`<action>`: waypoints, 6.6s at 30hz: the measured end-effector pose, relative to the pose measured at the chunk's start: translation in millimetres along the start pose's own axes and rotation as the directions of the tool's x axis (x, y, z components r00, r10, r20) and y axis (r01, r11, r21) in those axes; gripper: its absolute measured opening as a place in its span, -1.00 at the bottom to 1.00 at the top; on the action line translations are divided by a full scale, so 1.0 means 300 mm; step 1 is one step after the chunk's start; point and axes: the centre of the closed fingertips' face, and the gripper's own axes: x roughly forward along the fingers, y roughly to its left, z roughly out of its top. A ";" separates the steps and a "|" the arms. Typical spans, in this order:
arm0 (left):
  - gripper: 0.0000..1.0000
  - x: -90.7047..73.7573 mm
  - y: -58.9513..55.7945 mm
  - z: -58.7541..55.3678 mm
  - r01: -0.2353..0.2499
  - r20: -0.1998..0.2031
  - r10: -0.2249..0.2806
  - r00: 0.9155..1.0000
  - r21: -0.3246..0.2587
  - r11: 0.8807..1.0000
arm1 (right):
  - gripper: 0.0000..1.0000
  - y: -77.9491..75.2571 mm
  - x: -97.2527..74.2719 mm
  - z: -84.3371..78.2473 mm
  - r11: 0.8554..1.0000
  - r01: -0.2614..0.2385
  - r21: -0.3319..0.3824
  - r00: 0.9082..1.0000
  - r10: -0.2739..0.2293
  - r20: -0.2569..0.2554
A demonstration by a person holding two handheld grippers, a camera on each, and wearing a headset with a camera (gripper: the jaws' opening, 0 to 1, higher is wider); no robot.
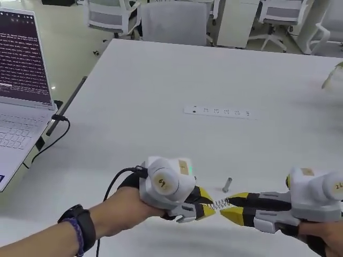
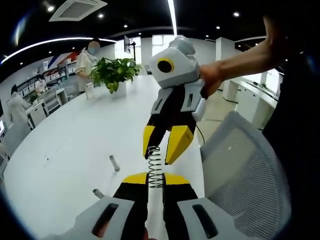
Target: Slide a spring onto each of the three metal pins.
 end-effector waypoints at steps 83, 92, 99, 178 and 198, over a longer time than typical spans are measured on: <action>-0.96 0.036 -0.004 0.097 0.019 0.122 -0.012 0.992 -0.058 0.998 | -0.67 0.033 -0.065 0.118 0.949 -0.121 -0.292 0.963 0.041 -0.265; -0.96 0.041 -0.009 0.110 0.026 0.124 -0.020 0.992 -0.046 0.999 | -0.64 0.033 -0.076 0.118 0.912 -0.173 -0.373 0.929 0.026 -0.369; -0.96 0.042 -0.007 0.127 0.028 0.132 -0.022 0.991 -0.039 0.999 | -0.66 0.044 -0.077 0.107 0.886 -0.219 -0.408 0.903 0.025 -0.429; -0.27 -0.058 0.043 -0.026 -0.072 0.076 0.087 0.993 -0.173 0.982 | -0.84 -0.103 -0.082 -0.009 0.878 -0.196 -0.438 0.833 -0.087 -0.547; 0.07 -0.189 0.097 -0.140 -0.186 0.036 0.203 0.978 -0.268 0.945 | -0.84 -0.221 -0.073 -0.023 0.899 -0.140 -0.415 0.817 -0.132 -0.561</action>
